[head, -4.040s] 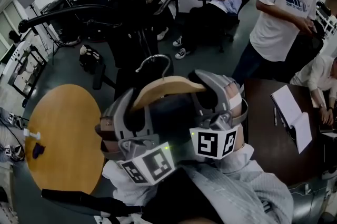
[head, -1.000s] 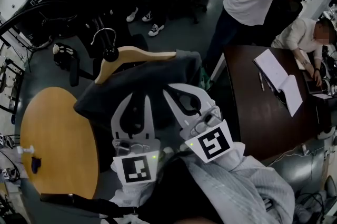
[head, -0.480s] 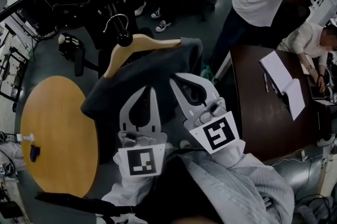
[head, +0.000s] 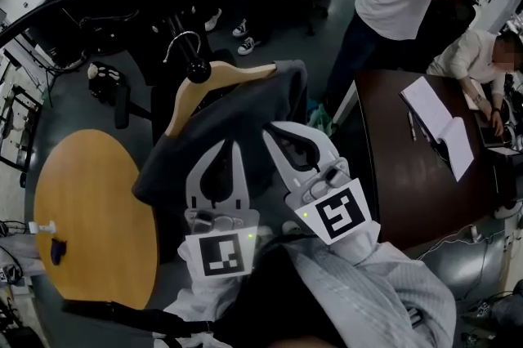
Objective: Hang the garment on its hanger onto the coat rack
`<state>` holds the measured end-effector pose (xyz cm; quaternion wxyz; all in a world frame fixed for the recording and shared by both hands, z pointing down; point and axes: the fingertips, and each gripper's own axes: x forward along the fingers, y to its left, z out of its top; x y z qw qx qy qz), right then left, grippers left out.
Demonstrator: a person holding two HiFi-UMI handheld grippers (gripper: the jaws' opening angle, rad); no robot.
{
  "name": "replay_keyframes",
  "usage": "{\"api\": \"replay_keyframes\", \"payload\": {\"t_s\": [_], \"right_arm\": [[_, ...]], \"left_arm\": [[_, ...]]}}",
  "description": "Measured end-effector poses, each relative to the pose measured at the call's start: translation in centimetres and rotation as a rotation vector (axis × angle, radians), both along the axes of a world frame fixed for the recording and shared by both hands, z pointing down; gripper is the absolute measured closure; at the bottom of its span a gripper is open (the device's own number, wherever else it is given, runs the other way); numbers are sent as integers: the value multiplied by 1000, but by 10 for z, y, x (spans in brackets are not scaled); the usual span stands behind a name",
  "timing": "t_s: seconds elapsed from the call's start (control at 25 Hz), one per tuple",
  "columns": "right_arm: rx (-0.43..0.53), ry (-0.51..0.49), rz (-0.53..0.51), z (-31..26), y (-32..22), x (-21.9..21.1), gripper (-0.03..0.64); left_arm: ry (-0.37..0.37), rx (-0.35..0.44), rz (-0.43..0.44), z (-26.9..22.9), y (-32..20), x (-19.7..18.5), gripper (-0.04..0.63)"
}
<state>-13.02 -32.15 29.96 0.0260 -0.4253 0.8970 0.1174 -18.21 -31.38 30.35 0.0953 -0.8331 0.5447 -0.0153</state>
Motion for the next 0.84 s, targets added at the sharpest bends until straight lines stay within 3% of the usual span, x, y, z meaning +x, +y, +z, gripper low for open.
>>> {"api": "replay_keyframes", "payload": {"t_s": [0.32, 0.56, 0.84], "right_arm": [[-18, 40, 15, 8, -1, 10, 615], [-34, 28, 26, 14, -4, 17, 615], [-31, 33, 52, 14, -2, 27, 617]], "left_arm": [[14, -9, 27, 4, -5, 13, 589], [-17, -14, 36, 10, -7, 19, 589], [12, -46, 57, 11, -8, 30, 589]]}}
